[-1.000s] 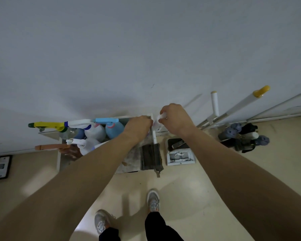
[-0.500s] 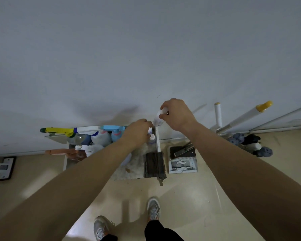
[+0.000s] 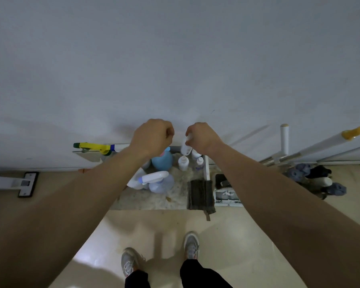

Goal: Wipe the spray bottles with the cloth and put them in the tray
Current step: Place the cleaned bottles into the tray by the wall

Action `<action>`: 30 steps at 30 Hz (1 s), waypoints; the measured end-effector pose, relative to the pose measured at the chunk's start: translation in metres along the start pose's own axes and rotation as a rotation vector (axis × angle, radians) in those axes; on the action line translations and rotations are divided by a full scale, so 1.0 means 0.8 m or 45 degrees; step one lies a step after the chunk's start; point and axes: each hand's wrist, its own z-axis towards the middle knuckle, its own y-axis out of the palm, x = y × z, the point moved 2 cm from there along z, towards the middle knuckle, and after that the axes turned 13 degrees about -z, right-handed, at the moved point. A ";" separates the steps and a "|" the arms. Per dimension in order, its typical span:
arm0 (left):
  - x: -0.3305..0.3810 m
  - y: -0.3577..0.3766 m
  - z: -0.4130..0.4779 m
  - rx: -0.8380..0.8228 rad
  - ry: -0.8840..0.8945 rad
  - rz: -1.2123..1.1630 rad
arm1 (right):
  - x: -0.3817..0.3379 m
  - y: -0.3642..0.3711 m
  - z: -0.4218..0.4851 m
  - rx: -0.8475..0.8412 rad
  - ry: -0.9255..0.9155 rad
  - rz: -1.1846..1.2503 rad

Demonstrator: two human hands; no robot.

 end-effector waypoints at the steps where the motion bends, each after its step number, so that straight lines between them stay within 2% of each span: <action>1: 0.000 0.002 0.002 -0.001 -0.003 0.001 | 0.000 0.007 0.003 -0.017 0.005 -0.009; 11: 0.008 0.025 0.016 -0.119 -0.068 -0.051 | -0.006 0.054 0.014 -0.102 0.000 -0.214; 16: 0.032 0.026 0.006 -0.075 -0.150 -0.356 | 0.016 0.043 -0.001 0.002 -0.028 -0.005; 20: 0.051 0.038 -0.006 -0.104 -0.318 -0.498 | 0.064 0.032 -0.031 0.155 0.122 0.246; 23: 0.064 0.061 -0.010 -0.200 -0.346 -0.395 | 0.092 0.042 -0.052 -0.015 0.159 0.265; 26: 0.069 0.093 -0.010 -0.298 -0.326 -0.122 | 0.097 0.060 -0.059 -0.224 0.130 0.248; 30: 0.060 0.124 0.001 -0.284 -0.445 0.042 | 0.086 0.087 -0.045 -0.214 0.081 0.161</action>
